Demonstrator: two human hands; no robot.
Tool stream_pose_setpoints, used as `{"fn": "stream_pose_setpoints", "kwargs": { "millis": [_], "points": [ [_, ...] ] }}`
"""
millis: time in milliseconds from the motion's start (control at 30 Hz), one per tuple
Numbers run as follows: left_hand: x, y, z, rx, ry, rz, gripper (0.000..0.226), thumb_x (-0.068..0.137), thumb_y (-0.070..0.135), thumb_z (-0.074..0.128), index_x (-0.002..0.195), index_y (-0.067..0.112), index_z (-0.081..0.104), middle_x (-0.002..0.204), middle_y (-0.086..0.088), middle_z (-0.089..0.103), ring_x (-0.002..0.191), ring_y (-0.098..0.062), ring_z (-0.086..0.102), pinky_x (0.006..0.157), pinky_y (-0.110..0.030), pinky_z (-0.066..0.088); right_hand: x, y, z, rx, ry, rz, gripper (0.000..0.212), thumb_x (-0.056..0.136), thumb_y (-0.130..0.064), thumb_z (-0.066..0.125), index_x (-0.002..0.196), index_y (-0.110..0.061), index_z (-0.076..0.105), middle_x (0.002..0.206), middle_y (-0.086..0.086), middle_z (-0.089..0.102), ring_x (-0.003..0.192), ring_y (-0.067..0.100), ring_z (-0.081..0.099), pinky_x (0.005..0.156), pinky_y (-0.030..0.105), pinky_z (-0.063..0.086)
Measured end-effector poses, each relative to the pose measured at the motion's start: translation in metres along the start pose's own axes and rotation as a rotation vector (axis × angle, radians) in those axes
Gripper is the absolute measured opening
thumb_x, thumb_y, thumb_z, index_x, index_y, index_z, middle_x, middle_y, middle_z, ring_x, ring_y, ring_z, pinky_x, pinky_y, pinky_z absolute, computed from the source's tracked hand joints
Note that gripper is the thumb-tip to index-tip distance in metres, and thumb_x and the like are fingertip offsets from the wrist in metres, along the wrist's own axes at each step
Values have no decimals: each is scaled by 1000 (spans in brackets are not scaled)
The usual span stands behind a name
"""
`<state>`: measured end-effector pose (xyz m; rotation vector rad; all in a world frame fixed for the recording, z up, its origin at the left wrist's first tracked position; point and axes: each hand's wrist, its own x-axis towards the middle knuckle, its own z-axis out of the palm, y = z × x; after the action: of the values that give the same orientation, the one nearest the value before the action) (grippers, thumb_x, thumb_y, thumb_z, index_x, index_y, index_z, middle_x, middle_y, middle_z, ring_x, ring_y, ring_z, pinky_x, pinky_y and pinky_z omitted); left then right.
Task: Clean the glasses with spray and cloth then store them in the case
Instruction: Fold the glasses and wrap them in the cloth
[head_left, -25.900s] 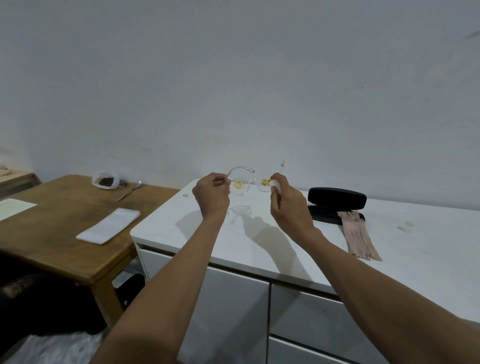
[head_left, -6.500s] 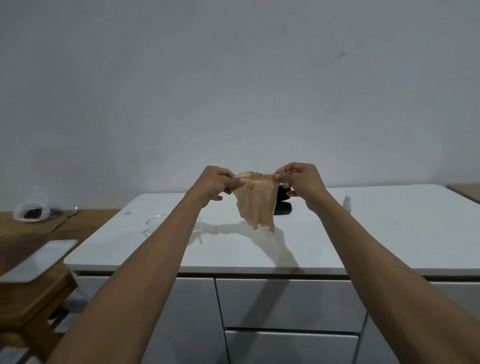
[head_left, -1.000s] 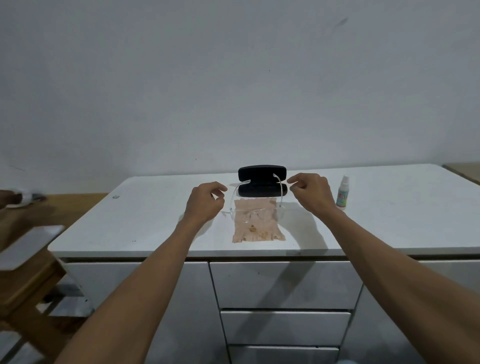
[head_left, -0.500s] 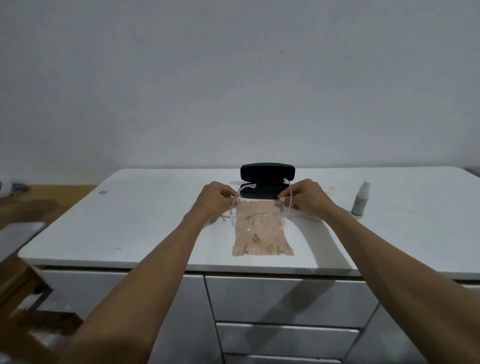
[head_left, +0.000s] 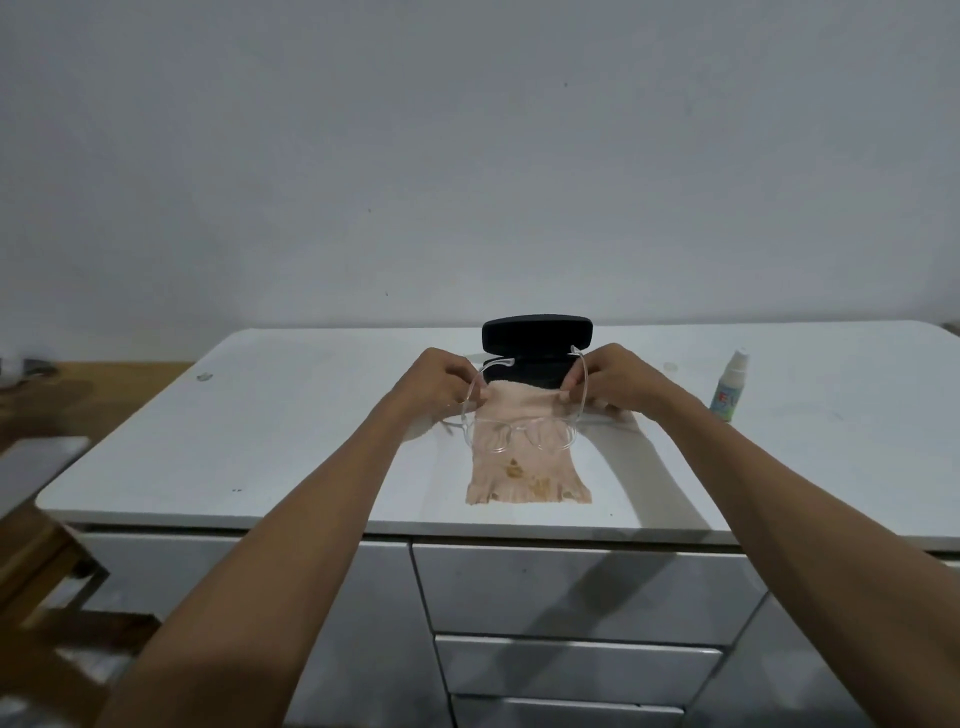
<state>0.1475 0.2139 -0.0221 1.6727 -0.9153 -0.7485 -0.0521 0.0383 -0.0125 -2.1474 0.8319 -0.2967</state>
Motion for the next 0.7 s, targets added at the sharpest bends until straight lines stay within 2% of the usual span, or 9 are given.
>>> {"fn": "stream_pose_setpoints", "kwargs": {
  "millis": [67,167,267,400,533,633,700],
  "points": [
    [-5,8,-5,22,-27,-6,10,74,-6,72,84,-6,73,78,-12,71,77,-21,65,66,-29,55,-5,-2,-3,111,-45,23,20,84,2,62,79,-13,74,75,2,70,65,15,56,52,24,42],
    [-7,13,-15,152,-83,-28,17,68,8,77,85,10,78,84,-5,72,78,-18,58,71,-31,49,-10,-4,-9,246,-150,24,29,89,6,51,94,-11,74,83,2,72,74,15,61,57,25,47],
    [-8,12,-19,162,-129,-87,20,79,-1,71,93,10,80,88,-7,71,77,-16,58,72,-33,50,-11,-3,-11,261,-228,38,35,89,6,51,107,-9,77,88,5,67,77,16,58,56,24,46],
    [-11,17,-16,232,-183,-106,30,83,-10,54,88,5,79,83,-7,72,68,-17,60,66,-29,49,-12,-1,-10,209,-269,69,42,84,6,44,99,-9,80,91,9,68,82,22,55,56,24,44],
    [-15,23,-13,334,-224,-87,41,77,-16,43,79,4,79,67,-3,73,67,-18,65,65,-27,50,-14,-2,-11,186,-284,81,38,82,8,44,79,-10,78,88,1,75,86,22,55,56,24,43],
    [-15,22,-12,326,-160,-75,44,79,-16,39,79,5,78,60,8,69,66,-14,59,65,-28,50,-16,-1,-12,221,-249,91,34,86,5,47,88,-10,78,93,0,77,85,20,57,57,24,42],
    [-16,17,-14,290,-112,-56,40,80,-15,42,81,5,77,73,5,73,72,-14,60,62,-29,46,-19,1,-11,245,-200,103,32,89,2,51,99,-11,78,98,3,77,81,18,57,54,22,42]
  ]
}}
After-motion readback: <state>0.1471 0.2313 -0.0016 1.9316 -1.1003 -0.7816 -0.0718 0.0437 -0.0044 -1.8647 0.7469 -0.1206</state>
